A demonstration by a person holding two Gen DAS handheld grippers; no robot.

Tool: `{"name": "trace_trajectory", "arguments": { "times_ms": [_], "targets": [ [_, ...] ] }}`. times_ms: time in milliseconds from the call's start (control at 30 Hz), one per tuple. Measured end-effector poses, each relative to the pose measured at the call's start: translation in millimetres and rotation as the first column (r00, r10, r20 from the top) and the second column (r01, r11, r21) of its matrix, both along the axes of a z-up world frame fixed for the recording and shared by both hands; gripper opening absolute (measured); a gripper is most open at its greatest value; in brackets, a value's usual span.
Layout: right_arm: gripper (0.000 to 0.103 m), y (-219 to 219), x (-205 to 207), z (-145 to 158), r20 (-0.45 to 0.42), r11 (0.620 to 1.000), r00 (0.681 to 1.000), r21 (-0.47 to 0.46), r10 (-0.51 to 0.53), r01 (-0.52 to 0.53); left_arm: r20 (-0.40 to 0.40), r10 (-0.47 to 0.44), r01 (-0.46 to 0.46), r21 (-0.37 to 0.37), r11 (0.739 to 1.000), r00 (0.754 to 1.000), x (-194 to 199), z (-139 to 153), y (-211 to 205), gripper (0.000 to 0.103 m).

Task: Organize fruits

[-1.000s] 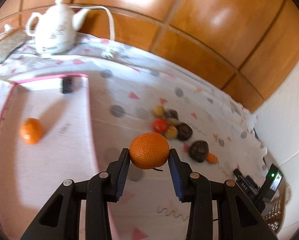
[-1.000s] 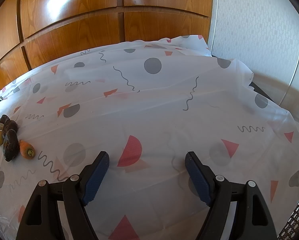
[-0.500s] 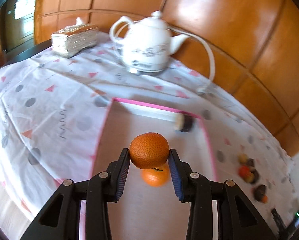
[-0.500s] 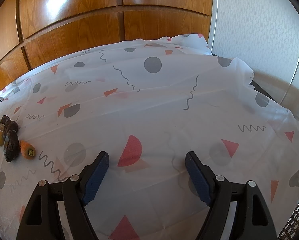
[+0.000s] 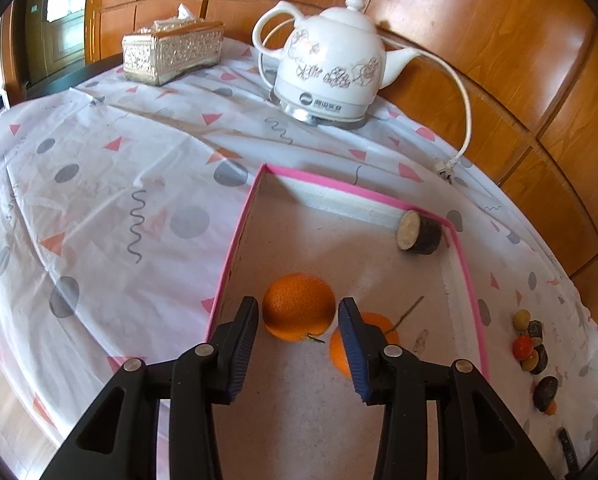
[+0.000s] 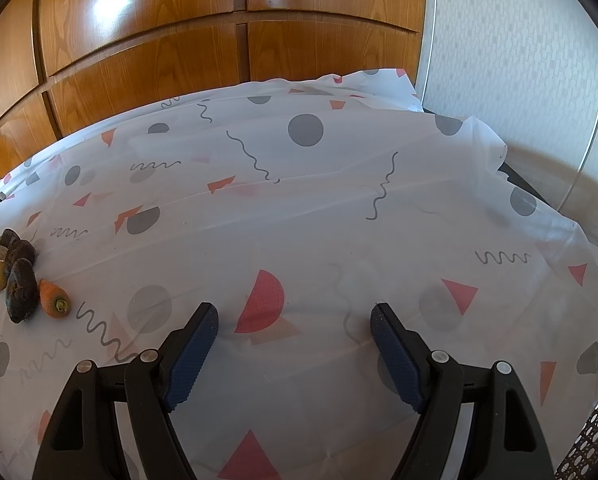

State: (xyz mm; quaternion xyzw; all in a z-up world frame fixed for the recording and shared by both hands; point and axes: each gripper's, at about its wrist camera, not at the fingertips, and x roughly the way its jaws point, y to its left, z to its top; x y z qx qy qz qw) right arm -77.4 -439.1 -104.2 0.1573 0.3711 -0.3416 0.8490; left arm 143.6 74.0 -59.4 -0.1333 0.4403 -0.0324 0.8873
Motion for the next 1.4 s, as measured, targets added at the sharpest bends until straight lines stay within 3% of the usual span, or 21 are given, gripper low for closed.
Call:
{"name": "trace_trajectory", "arguments": {
  "times_ms": [367,767,933,1133,1400],
  "targets": [
    [0.08,0,0,0,-0.001,1.0,1.0,0.001,0.001,-0.001,0.074,0.058,-0.061,0.036,0.998,0.996,-45,27,1,0.065],
    [0.08,-1,1,2,-0.02,1.0,1.0,0.012,0.003,-0.003,0.105,0.092,-0.101,0.081,0.992,0.99,-101,30,14,0.074],
    [0.069,-2,10,10,-0.028,0.997,0.998,0.057,0.05,-0.048,0.084,0.115,-0.122,0.081,0.989,0.99,-110,24,22,0.074],
    [0.068,8,24,16,-0.019,0.991,0.993,0.066,0.115,-0.114,0.072,0.14,-0.144,0.068,0.987,0.988,-112,20,27,0.074],
    [0.068,9,29,10,-0.045,0.992,0.993,0.071,0.105,-0.102,0.067,0.194,-0.198,0.05,0.979,0.979,-119,19,39,0.074]
  ]
}}
